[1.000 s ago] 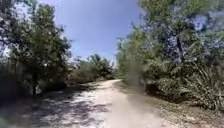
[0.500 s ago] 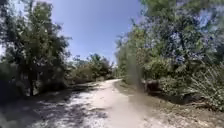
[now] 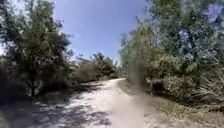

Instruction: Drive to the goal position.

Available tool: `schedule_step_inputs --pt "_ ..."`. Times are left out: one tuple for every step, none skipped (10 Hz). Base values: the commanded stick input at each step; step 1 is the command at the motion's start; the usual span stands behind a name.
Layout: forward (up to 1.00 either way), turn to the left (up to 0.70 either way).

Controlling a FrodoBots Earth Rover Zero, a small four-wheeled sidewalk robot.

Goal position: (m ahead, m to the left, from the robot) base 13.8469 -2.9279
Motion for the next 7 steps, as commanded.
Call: schedule_step_inputs --pt "0.45 0.27" --pt "0.45 0.13" --pt "0.45 0.02" --pt "0.45 0.02" --pt "0.45 0.02" --pt "0.45 0.09" --pt "0.45 0.18"
